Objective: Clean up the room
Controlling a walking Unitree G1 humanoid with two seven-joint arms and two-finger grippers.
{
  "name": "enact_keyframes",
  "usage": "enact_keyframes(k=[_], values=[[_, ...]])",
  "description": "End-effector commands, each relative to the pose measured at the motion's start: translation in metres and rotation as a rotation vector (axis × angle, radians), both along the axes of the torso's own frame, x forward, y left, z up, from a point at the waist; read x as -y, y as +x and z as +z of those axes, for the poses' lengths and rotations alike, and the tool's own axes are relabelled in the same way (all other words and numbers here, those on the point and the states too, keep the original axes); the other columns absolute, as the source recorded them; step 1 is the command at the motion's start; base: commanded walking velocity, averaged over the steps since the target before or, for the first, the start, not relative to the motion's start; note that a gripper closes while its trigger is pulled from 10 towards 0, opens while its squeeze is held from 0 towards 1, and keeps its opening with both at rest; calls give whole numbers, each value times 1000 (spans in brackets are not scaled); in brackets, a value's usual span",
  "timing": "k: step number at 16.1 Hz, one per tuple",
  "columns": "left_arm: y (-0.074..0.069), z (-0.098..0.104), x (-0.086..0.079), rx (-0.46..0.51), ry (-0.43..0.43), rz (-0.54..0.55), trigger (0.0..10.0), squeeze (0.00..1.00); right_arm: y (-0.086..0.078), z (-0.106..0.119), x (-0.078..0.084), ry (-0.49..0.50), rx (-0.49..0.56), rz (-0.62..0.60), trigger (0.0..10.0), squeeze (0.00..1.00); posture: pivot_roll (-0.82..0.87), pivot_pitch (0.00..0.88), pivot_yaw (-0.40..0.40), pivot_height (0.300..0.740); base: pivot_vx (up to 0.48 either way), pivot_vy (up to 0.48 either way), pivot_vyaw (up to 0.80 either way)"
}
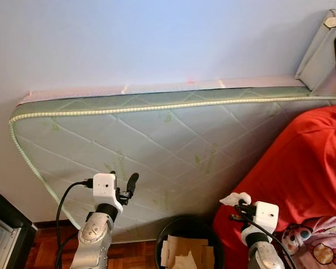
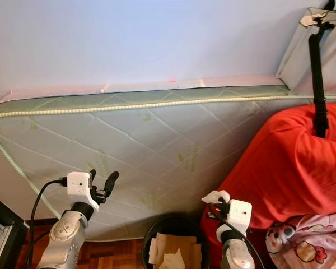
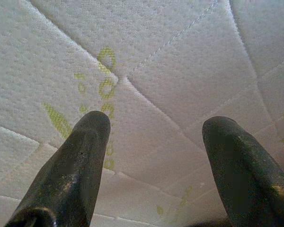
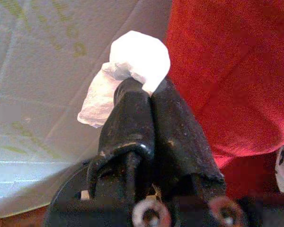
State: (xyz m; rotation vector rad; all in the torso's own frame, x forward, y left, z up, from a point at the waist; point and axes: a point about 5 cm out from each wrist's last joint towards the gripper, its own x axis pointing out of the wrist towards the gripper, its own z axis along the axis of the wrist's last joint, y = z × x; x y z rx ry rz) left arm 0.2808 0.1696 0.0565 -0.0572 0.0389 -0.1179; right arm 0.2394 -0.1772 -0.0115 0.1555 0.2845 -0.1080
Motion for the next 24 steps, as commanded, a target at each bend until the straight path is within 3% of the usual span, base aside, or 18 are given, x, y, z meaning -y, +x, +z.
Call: enact_keyframes(k=[1, 16, 24], values=[[-2, -1, -3, -13, 5, 9, 10000, 0, 1, 3, -2, -8, 23, 11, 10000, 0, 5, 0, -30, 666, 0, 0, 0], [-4, 0, -6, -15, -6, 39, 10000, 0, 11, 1, -7, -11, -23, 52, 10000, 0, 19, 0, -43, 666, 0, 0, 0], [-8, 1, -9, -18, -1, 52, 10000, 0, 18, -2, -19, 3, -65, 137, 10000, 0, 34, 0, -47, 651, 0, 0, 0]])
